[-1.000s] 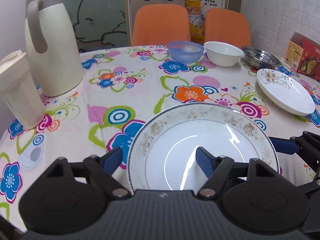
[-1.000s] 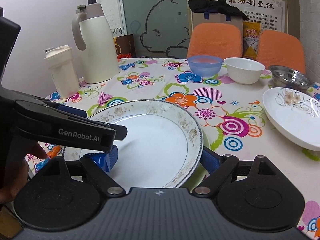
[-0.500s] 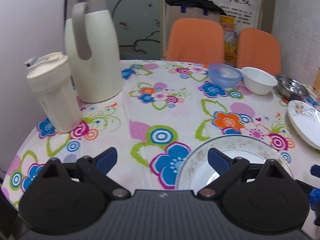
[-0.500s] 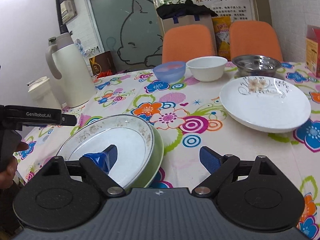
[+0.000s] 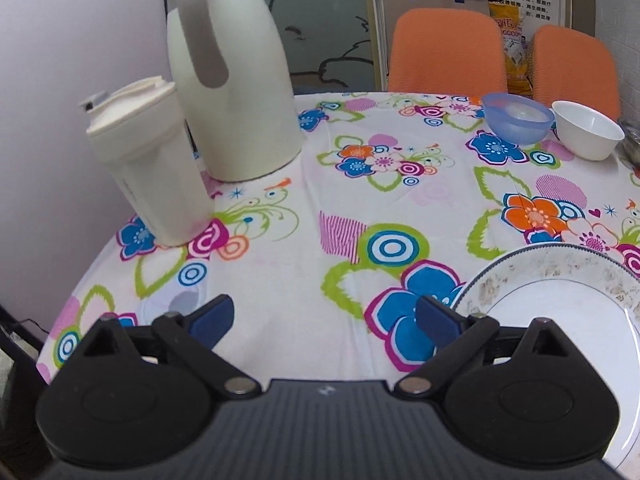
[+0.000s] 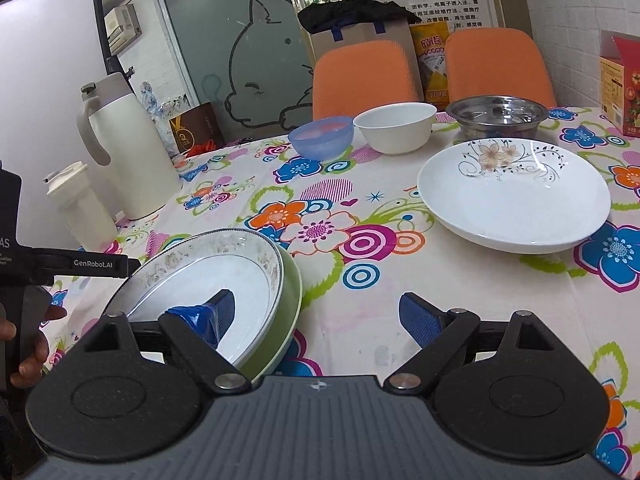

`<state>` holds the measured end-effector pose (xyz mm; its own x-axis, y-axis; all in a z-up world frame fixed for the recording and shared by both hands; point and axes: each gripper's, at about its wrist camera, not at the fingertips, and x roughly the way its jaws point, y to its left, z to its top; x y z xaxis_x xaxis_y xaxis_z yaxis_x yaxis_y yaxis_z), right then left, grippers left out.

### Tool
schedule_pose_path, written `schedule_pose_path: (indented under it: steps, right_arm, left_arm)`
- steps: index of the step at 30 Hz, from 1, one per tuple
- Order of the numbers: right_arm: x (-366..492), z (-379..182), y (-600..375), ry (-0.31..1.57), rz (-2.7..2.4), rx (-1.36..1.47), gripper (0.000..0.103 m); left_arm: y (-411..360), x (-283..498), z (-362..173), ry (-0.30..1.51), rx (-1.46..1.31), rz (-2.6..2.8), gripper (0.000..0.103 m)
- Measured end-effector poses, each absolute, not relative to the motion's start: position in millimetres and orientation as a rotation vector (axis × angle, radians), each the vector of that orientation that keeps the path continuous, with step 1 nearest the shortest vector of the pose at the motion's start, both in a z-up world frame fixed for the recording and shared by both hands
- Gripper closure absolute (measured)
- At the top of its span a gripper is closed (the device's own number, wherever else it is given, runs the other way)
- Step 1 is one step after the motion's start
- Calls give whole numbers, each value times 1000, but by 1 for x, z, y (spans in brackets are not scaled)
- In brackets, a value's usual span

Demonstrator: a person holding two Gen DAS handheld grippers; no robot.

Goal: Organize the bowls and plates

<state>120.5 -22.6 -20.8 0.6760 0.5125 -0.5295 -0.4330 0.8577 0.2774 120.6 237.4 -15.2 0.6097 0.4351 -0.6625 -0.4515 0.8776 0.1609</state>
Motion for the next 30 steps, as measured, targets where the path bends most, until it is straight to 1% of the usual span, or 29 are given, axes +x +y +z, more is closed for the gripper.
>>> schedule_pose_path:
  steps: [8, 13, 20, 25, 30]
  right_arm:
    - [126, -14, -45, 620, 496, 163, 27]
    - [131, -6, -76, 592, 423, 165, 26]
    - [157, 2, -129, 591, 284, 117, 26]
    - [198, -5, -149, 645, 233, 57, 26]
    - [237, -17, -156, 689, 230, 65, 26]
  left_arm:
    - [236, 118, 11, 695, -59, 471, 4]
    - [208, 137, 28, 688, -97, 298, 3]
    - [143, 198, 32, 757, -105, 38, 3]
    - [94, 256, 13, 871, -108, -130, 3]
    - [58, 304, -1, 883, -71, -165, 3]
